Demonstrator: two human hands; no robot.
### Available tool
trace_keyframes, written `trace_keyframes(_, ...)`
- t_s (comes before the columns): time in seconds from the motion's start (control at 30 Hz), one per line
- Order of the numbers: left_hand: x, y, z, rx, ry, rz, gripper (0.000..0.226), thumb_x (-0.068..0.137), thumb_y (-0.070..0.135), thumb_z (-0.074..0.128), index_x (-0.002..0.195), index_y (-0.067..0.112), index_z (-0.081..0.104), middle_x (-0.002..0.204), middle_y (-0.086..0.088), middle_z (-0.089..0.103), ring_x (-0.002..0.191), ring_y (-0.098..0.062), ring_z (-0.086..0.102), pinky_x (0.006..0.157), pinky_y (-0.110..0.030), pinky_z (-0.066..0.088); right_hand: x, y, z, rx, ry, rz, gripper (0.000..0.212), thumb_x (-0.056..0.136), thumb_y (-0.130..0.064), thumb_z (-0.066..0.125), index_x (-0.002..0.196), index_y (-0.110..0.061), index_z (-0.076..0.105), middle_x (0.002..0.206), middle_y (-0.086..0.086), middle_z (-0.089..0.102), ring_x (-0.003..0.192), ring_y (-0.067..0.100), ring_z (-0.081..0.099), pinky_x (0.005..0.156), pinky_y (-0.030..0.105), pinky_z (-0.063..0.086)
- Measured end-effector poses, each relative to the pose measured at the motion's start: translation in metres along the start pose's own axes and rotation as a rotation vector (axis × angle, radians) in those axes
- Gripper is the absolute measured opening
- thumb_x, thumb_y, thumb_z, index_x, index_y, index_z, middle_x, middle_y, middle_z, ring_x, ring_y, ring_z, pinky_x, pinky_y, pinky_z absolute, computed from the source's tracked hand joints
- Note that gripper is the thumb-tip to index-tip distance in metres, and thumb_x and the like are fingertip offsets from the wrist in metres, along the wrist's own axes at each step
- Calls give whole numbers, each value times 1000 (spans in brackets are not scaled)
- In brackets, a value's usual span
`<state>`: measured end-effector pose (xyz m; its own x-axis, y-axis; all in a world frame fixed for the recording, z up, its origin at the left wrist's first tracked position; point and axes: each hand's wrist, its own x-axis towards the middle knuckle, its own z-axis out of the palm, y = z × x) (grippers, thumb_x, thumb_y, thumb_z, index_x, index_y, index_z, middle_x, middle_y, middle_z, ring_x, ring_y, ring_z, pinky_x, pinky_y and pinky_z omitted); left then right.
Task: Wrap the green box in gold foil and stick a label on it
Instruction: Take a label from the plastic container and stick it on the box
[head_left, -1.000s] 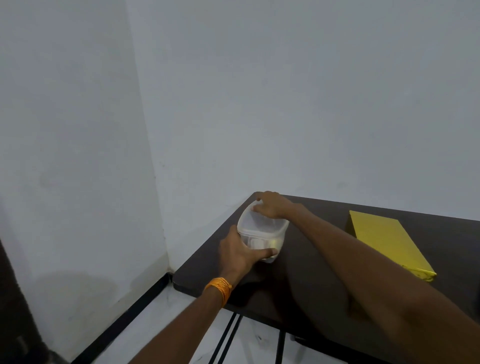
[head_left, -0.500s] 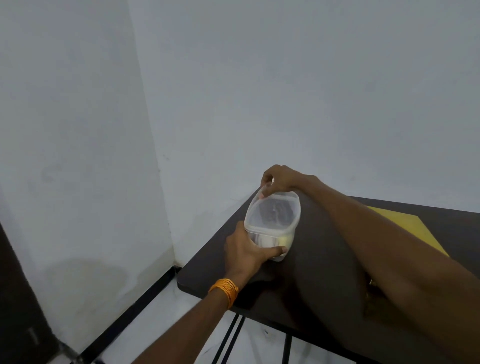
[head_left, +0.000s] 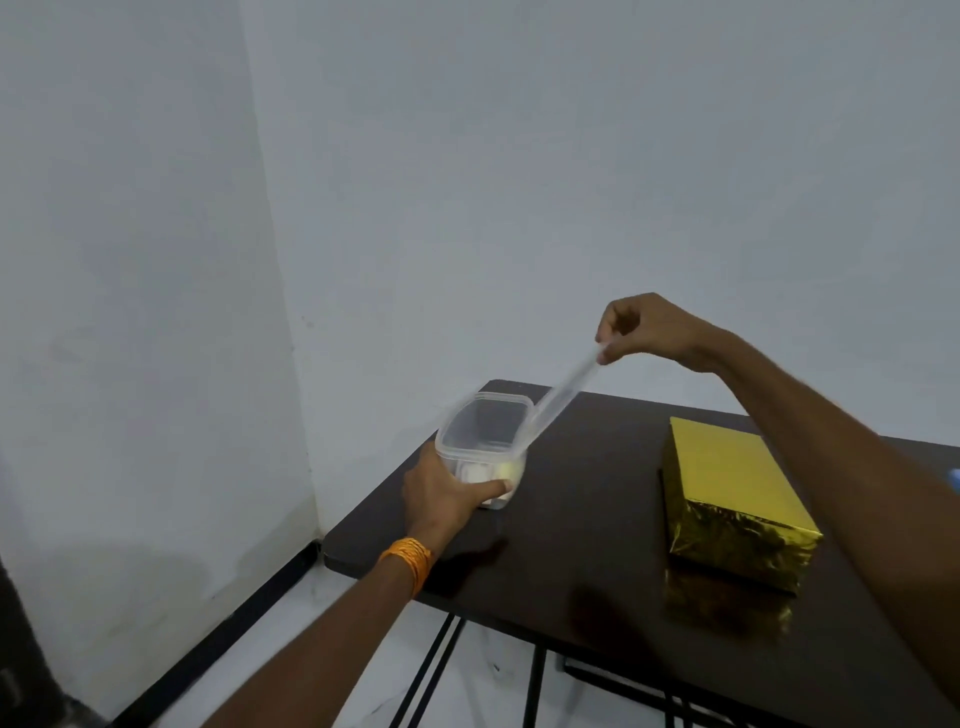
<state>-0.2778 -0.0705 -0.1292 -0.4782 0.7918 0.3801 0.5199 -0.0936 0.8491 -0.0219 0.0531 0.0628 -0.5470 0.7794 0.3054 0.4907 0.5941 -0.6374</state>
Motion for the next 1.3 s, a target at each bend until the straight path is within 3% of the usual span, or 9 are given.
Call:
trace_keyframes(0.2,0,1,-3,-39,-32,-25,91,46,41,98,123,19,55,111,8,61,100,-12,58,67,-9,42,-25,33,-9,-108,-58,58,26,64,13,81,67,-7,64,85,19,65,95,44,61,85,49,54)
trace_keyframes(0.3,0,-1,-4,-60,-34,-28,93,47,38,99,126,17,54,116,5,62,101,-13,58,66,-7,42,-31,43,2,-245,-103,79,31,59,9,83,63,-15,63,82,14,66,95,41,63,87,55,53)
trace_keyframes(0.4,0,-2,-2,-62,-38,-20,95,45,39,99,126,18,55,117,3,64,102,-15,60,68,-9,44,-29,48,26,-386,-86,53,35,56,3,83,63,-22,60,85,10,67,90,31,63,81,48,53)
trace_keyframes(0.57,-2,-1,-1,-89,-50,-9,96,43,40,99,126,21,54,117,4,64,104,-16,61,80,-21,52,-24,60,56,-670,-219,20,33,69,7,74,80,-20,60,96,-1,59,93,19,55,80,33,49)
trace_keyframes(0.77,-4,-2,-2,-107,-56,8,95,44,38,100,126,20,54,115,6,64,104,-16,61,83,-24,54,-18,67,78,-883,-394,45,33,85,10,55,105,-12,69,119,7,62,113,25,57,93,32,44)
trace_keyframes(0.83,-4,-2,0,-109,-57,9,97,44,38,100,127,19,53,115,5,64,105,-16,61,83,-25,55,-16,64,84,-859,-361,41,29,87,6,55,105,-11,70,112,5,64,108,24,59,91,32,46)
trace_keyframes(1.0,-3,-3,2,-101,-63,17,104,38,49,98,128,22,53,117,10,65,105,-13,62,85,-27,56,7,28,102,-557,-36,-109,13,85,-8,62,89,-7,74,92,6,73,84,19,65,83,35,54)
trace_keyframes(1.13,-4,1,5,-113,-77,1,99,44,43,98,128,22,51,118,8,62,105,-12,59,75,-14,51,31,-11,141,-533,-207,-138,13,83,-17,71,93,-10,75,93,5,74,85,19,65,79,32,52)
trace_keyframes(1.3,-5,3,4,-138,-96,-22,90,50,35,98,125,26,50,114,13,57,102,-7,55,66,-4,41,63,-17,197,-841,-460,-56,27,85,-36,69,102,-16,74,99,3,71,91,24,65,86,39,55)
